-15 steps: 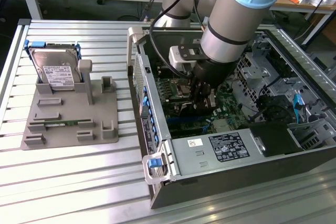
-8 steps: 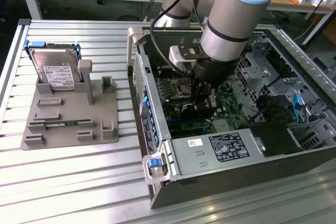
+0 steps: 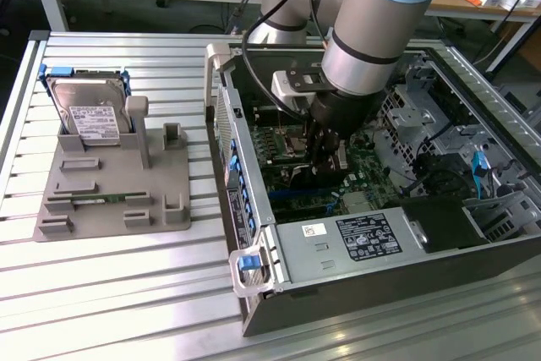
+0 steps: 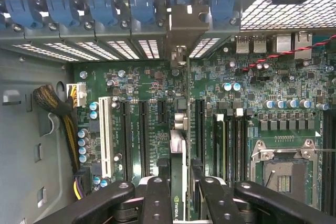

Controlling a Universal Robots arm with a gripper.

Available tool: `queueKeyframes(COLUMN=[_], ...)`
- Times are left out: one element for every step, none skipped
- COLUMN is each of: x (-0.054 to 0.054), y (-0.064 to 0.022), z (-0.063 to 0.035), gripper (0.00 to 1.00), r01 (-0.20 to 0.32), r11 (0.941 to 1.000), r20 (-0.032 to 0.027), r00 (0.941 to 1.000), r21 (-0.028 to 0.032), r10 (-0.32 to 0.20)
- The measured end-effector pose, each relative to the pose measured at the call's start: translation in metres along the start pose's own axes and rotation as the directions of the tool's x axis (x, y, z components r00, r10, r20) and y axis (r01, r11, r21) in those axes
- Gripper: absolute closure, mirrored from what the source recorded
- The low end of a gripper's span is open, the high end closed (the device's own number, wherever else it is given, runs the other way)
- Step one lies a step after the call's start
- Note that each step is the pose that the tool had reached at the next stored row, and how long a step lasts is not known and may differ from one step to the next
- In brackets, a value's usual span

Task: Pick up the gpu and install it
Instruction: 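Insert the gpu into the slot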

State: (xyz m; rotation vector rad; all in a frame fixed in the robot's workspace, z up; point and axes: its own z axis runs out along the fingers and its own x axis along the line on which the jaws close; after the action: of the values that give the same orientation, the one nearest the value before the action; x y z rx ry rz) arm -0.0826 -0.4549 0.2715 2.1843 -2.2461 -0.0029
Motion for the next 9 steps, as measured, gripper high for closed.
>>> queueKeyframes(x=[0.0,0.0,0.0,0.0,-0.0001,-0.0013,-0.003,-0.0033,-0.0033], y=[0.0,0.0,0.0,0.0,0.0,0.0,-0.0002,-0.0003,-0.0002], z=[0.0,0.0,0.0,0.0,0.0,0.0001,0.0002,0.0003,0.0003], gripper=[0.74,0.74,0.74,0.74,0.74,0.74,0.74,0.74,0.74], r01=[0.0,0.0,0.0,0.0,0.0,0.0,0.0,0.0,0.0], r11=[1.0,1.0,1.0,1.0,1.0,1.0,1.0,1.0,1.0], r20=[-0.0001,-0.0001,0.0,0.0,0.0001,-0.0001,-0.0001,0.0,0.0], r00=[1.0,1.0,1.0,1.0,1.0,1.0,1.0,1.0,1.0], r21=[0.0,0.0,0.0,0.0,0.0001,0.0,0.0,0.0,0.0], r10=[0.0,0.0,0.0,0.0,0.0,0.0,0.0,0.0,0.0])
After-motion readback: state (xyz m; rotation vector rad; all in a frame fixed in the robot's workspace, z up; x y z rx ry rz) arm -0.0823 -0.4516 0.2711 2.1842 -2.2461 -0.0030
